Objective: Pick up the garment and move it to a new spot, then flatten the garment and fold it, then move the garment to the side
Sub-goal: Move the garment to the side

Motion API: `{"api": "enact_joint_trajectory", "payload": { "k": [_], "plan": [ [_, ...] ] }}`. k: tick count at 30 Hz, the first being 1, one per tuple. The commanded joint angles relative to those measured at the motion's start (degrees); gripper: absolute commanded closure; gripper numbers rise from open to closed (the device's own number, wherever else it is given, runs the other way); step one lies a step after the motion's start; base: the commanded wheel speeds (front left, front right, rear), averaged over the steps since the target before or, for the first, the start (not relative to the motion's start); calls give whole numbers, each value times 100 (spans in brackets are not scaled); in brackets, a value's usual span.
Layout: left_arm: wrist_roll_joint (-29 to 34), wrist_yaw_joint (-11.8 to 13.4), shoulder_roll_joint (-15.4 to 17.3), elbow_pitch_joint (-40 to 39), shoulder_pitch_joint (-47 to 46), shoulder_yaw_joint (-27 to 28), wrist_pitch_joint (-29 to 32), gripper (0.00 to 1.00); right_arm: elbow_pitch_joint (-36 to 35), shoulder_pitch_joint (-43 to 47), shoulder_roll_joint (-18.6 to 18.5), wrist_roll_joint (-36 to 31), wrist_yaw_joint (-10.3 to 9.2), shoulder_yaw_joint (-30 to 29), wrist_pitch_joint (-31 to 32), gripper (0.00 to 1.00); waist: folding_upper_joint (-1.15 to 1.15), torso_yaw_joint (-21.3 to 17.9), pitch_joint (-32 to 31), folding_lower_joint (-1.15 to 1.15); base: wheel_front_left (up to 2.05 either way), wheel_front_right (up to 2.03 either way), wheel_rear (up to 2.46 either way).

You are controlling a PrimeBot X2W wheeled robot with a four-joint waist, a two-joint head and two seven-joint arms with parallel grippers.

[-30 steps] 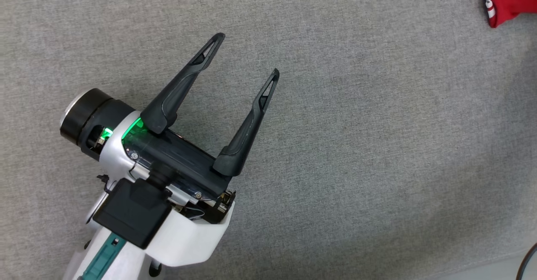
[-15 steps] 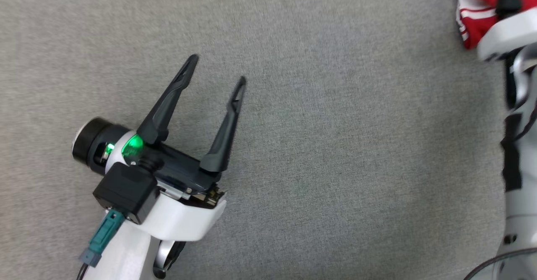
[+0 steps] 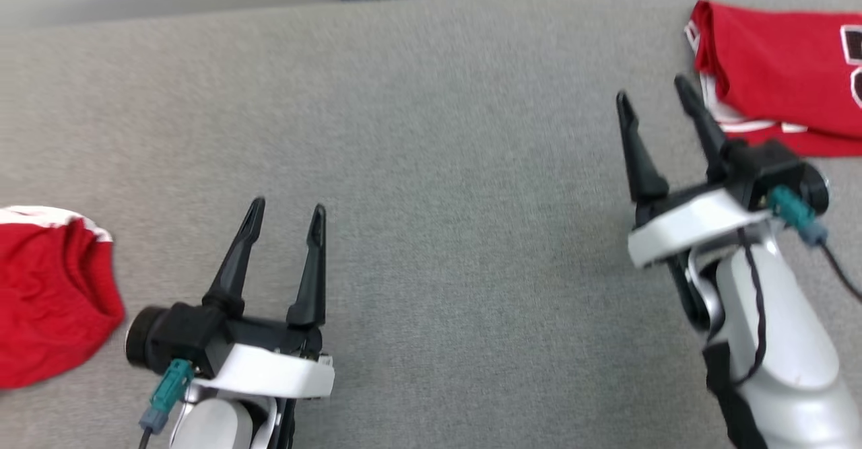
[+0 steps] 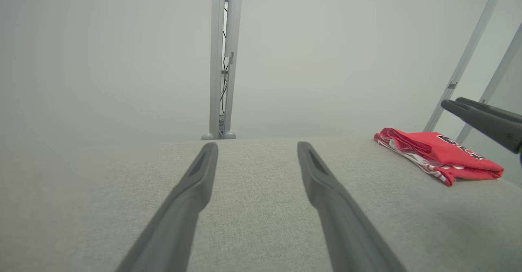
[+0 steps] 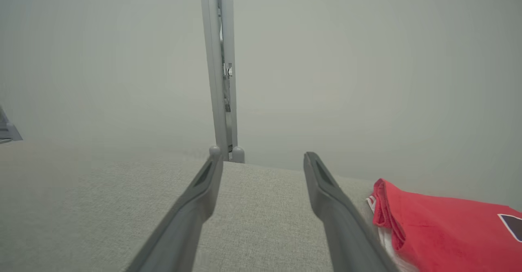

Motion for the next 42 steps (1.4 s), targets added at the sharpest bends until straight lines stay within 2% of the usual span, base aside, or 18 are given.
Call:
{"api": "enact_joint_trajectory", "payload": {
  "k": [1, 10, 20, 26, 35, 42],
  "plan": [
    [-9, 56, -9, 60, 143, 56, -28, 0, -196, 299, -50, 27, -2, 47, -3, 0, 0, 274, -531, 0, 0, 0, 0],
    [203, 203, -89, -142, 808, 296, -31, 0, -1409, 2023, -47, 198, -2, -74, -3, 0, 0, 459, -1224, 0, 0, 0, 0],
    [239, 107, -136, -205, 1694, 652, -33, 0, -1887, 3264, -45, 533, -2, -193, -3, 0, 0, 438, -1794, 0, 0, 0, 0],
    [180, 55, -148, -52, 1875, 837, -33, 0, -2042, 3692, -44, 522, -2, -236, -3, 0, 0, 486, -1982, 0, 0, 0, 0],
    [54, 237, -149, 103, 1995, 854, -33, 0, -1963, 3912, -43, 547, -2, -274, -3, 0, 0, 495, -2118, 0, 0, 0, 0],
    [201, 257, -149, 184, 1960, 861, -34, 0, -1887, 4011, -43, 592, -2, -244, -3, 0, 0, 492, -2169, 0, 0, 0, 0]
  ]
}}
